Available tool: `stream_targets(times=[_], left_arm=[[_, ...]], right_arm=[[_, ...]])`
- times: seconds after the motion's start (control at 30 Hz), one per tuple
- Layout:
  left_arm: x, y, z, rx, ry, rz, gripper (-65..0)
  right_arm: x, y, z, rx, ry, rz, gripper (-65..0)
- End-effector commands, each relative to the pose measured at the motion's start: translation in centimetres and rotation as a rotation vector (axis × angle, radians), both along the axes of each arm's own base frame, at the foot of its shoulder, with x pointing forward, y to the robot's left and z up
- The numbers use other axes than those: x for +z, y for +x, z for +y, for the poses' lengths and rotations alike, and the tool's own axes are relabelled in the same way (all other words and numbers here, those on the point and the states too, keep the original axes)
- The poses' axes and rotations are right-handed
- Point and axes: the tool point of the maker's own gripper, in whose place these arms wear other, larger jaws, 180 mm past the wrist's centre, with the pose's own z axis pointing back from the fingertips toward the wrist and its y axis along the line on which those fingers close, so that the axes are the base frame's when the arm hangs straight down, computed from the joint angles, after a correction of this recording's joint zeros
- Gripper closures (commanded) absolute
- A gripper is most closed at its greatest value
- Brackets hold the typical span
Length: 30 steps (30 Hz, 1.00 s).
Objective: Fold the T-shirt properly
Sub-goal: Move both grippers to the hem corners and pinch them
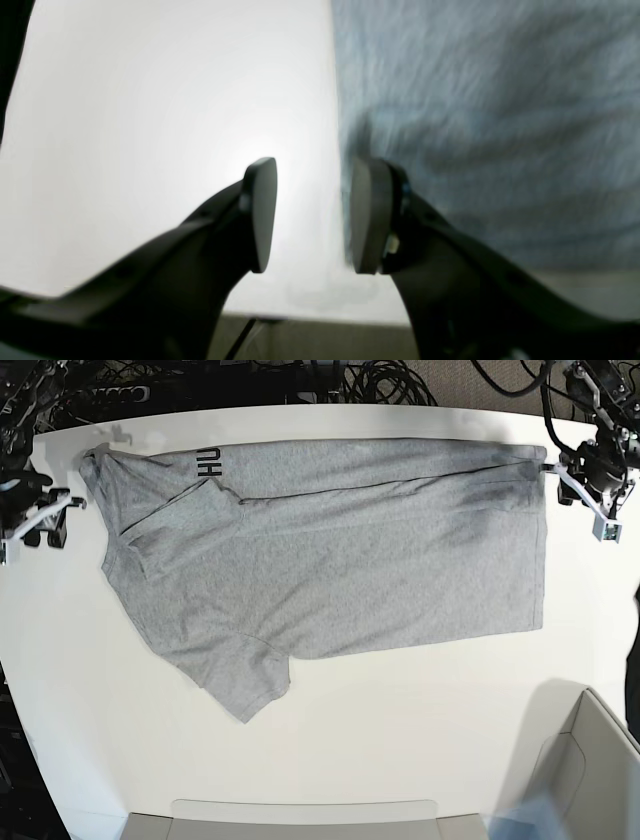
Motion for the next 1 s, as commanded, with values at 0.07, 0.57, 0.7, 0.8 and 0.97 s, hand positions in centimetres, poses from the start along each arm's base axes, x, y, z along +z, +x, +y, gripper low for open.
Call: stream_targets(times=[0.07, 0.57, 0.7, 0.8, 0.97], left_arm=[[2.6, 3.1, 0.2, -0.015, 0.019, -0.1, -25.6], [3.3, 5.0, -0.4, -0.037, 0.013, -0.139, -25.6], [3.3, 5.0, -0.4, -0.037, 0.013, -0.139, -25.6], [3.3, 5.0, -0.4, -0.037, 0.013, -0.139, -25.6], [3.3, 4.9, -0.4, -0.036, 0.012, -0.137, -25.6]], right_arm=[[2.2, 5.1, 2.2, 0.103, -0.019, -0.08, -26.7], [-6.9, 19.1, 9.4, 0.253, 0.052, 0.075, -26.7], [-9.7, 18.8, 9.7, 0.234, 0.108, 0.133, -26.7], [-11.7, 17.3, 9.3, 0.221, 0.117, 0.19, -26.7], [-14.9, 12.7, 6.6, 0.117, 0.08, 0.297, -26.7]])
